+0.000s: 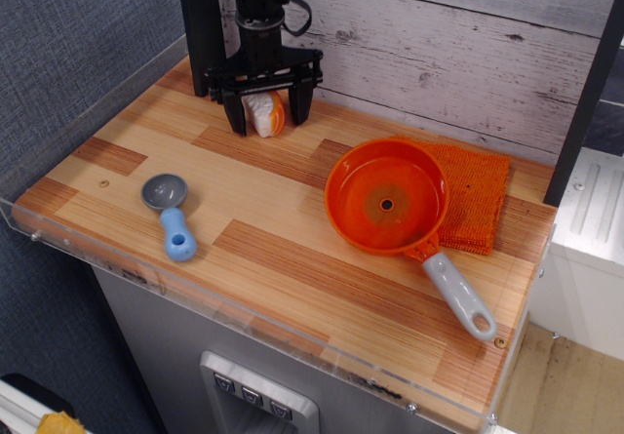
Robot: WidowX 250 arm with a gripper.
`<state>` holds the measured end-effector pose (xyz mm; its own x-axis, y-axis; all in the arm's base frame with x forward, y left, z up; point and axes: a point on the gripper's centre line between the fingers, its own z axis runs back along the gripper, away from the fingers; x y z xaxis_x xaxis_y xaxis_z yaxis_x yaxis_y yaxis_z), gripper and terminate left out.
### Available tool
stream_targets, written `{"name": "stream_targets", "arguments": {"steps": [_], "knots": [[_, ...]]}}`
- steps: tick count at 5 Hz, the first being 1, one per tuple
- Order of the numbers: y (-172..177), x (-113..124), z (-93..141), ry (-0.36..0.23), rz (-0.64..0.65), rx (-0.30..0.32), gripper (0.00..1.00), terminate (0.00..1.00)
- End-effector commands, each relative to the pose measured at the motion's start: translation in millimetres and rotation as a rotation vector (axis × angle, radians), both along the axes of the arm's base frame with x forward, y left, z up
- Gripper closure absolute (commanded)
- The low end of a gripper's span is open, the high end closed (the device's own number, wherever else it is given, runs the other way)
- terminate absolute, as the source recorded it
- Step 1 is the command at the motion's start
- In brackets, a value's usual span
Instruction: Move the food item to the lower middle of the table
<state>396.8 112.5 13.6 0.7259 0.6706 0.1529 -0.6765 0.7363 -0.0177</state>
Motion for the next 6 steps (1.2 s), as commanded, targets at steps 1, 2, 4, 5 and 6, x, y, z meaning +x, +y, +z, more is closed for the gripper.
{"name": "stream_targets", "arguments": {"steps": [1, 2, 4, 5, 6], "knots": [[5, -4, 6, -0.025, -0.056, 0.041, 1.0, 0.0], [7, -5, 11, -0.033, -0.066, 0.055, 1.0, 0.0], [4, -2, 28, -0.08, -0.159, 0.048, 1.0, 0.0], [-5, 2, 63, -0.156, -0.248, 0.068, 1.0, 0.0], [-15, 0, 97, -0.218, -0.311, 0.081, 1.0, 0.0]]}}
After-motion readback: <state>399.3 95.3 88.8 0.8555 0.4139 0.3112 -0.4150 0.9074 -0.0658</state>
